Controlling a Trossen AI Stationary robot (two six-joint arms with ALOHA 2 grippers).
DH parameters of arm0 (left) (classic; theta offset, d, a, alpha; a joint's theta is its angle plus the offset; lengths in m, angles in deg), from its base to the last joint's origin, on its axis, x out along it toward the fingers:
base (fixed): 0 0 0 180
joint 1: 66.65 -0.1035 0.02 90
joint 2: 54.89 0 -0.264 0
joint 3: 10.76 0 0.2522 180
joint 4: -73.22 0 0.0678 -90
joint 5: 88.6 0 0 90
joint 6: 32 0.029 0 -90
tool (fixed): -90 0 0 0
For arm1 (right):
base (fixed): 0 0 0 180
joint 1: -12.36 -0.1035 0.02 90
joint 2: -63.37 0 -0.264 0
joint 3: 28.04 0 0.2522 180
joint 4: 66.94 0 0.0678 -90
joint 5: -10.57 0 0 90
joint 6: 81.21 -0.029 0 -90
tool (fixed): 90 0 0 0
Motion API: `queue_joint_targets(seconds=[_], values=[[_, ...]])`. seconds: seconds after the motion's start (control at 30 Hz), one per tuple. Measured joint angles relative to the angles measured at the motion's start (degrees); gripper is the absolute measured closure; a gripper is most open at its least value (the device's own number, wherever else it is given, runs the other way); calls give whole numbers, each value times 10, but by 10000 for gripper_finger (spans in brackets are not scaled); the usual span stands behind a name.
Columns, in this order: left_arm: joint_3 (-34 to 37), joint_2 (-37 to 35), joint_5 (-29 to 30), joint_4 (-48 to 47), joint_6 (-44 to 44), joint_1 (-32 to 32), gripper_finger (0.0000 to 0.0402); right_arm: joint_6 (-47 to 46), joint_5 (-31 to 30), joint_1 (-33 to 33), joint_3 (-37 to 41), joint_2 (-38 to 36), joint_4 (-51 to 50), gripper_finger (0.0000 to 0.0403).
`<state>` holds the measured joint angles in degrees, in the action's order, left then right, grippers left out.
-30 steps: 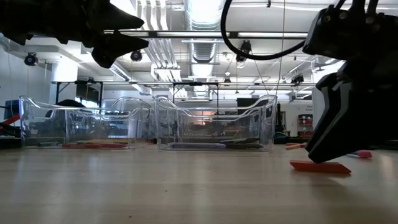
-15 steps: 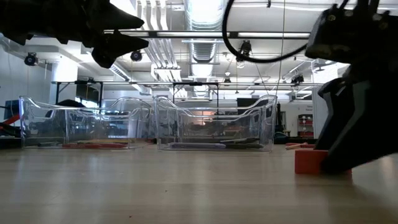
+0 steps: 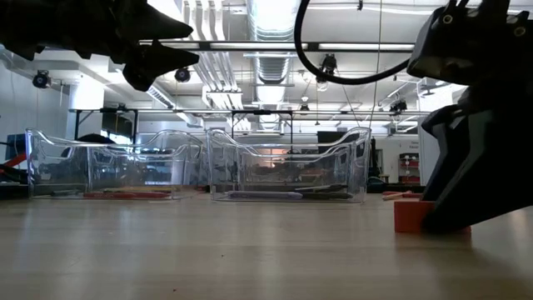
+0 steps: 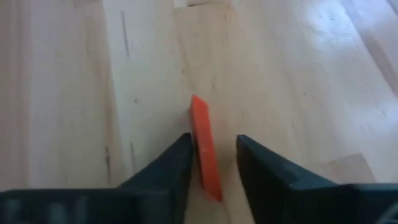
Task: Sort crayons/erasers/pens/pencils in bins
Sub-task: Put the bottom orange eraser into the top right transparent bin, then put the gray crayon into the bottom left transparent bin
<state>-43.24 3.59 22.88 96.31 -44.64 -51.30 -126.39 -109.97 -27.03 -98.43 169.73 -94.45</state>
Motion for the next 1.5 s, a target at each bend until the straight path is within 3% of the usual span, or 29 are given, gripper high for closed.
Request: queue_joint_targets(seconds=[0.17, 0.3, 0.43, 0.6, 0.73, 0.93, 1.03, 1.17, 1.33, 1.5], values=[[0, 0, 1, 1, -1, 0, 155, 57, 13, 7, -15, -17, -5, 379], [-1, 0, 3, 2, -4, 0, 155, 129, -52, 33, -27, -53, -25, 386], [-1, 0, 3, 2, -5, 0, 155, 207, -137, 75, -34, -133, -13, 386], [-1, 0, 5, 2, -5, 0, 155, 298, -177, 187, -21, -226, -10, 387], [-1, 0, 5, 2, -5, 0, 155, 344, -105, 329, -8, -270, 4, 388], [-1, 0, 4, 2, -5, 0, 155, 392, 105, 536, 3, -267, 73, 380], [-1, 0, 5, 2, -5, 0, 155, 383, 166, 605, 3, -258, 88, 354], [-1, 0, 4, 0, -5, 0, 155, 378, 220, 647, -5, -256, 100, 299], [-1, 0, 4, -1, -5, 0, 155, 378, 230, 654, -20, -261, 72, 214], [-1, 0, 4, -2, -5, 0, 155, 380, 230, 634, -72, -300, -62, 169]])
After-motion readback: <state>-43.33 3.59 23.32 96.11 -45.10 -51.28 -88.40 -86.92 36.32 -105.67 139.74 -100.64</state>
